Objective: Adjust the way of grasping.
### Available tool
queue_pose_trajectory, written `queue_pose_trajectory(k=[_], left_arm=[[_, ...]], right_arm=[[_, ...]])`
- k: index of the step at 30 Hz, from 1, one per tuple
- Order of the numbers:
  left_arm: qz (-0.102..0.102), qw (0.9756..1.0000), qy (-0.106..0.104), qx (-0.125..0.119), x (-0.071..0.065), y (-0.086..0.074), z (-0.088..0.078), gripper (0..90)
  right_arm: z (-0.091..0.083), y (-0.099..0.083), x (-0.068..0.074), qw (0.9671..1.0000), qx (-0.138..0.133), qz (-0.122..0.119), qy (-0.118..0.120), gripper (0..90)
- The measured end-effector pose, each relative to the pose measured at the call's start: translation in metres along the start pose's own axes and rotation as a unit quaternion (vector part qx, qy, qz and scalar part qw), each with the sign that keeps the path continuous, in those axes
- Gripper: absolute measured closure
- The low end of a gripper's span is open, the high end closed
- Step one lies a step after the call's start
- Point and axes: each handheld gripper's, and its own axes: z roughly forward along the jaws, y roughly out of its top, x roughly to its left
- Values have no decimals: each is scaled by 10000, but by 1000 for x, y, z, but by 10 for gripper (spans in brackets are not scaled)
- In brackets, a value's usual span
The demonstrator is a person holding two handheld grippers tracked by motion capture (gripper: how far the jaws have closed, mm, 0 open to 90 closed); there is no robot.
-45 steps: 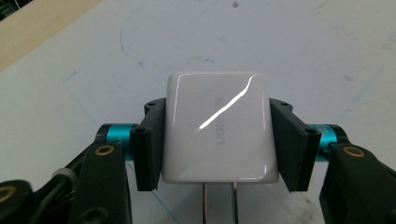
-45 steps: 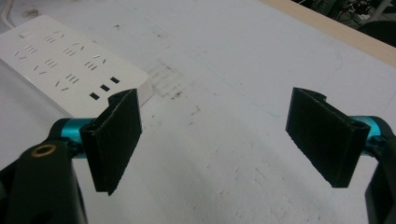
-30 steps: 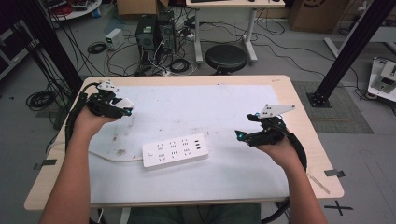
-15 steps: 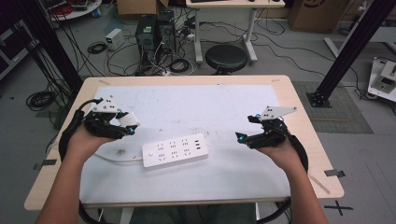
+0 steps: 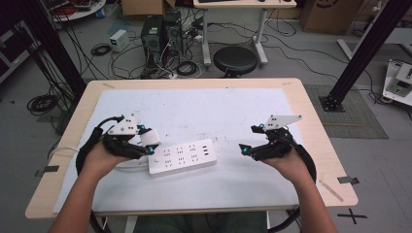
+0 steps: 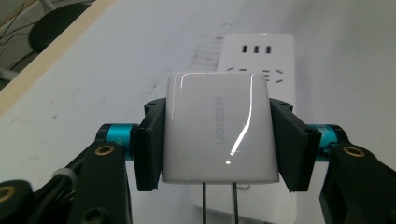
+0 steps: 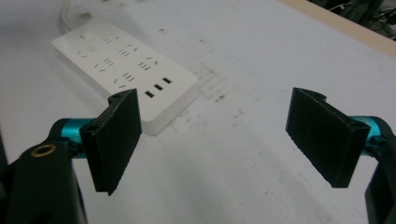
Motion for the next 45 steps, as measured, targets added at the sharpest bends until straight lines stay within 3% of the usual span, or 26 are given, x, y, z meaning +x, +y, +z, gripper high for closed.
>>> queue_pose_trajectory(k=[3,6,10,17,19,23,24,27,31,35,36,38,39,45], left_arm=[[211,9994,-171,-201,-16,2,13,424],[377,9988,-175,-244,-24,5,21,425],[741,9961,-235,-417,-42,15,37,424],[1112,9914,-214,-652,-57,19,51,424],[1183,9906,-174,-660,-62,20,56,424],[1310,9886,-130,-732,-69,22,61,425],[1340,9881,-112,-746,-70,22,62,425],[1452,9862,-20,-793,-75,23,65,425],[1643,9830,141,-801,-81,24,68,425],[1778,9802,293,-817,-84,24,70,424],[1808,9795,326,-822,-85,24,70,425],[1828,9790,333,-839,-86,25,71,425],[1896,9772,391,-873,-88,25,72,425],[2064,9726,474,-964,-95,25,74,425]], right_arm=[[3,1,12,9999,15,17,156,187],[6,2,17,9998,-3,15,215,186],[13,6,28,9989,3,172,441,186],[22,6,38,9957,-94,487,786,187],[27,4,41,9918,-200,736,1020,187],[33,4,43,9893,-204,873,1152,187],[38,4,44,9857,-184,1031,1323,187],[43,4,46,9828,-175,1150,1435,187],[49,4,46,9754,-184,1428,1669,187],[52,5,46,9698,-172,1595,1835,187],[55,5,47,9672,-153,1654,1922,187],[55,5,47,9672,-153,1654,1922,187],[56,5,47,9669,-168,1650,1938,187],[68,7,53,9580,-115,1785,2242,187]])
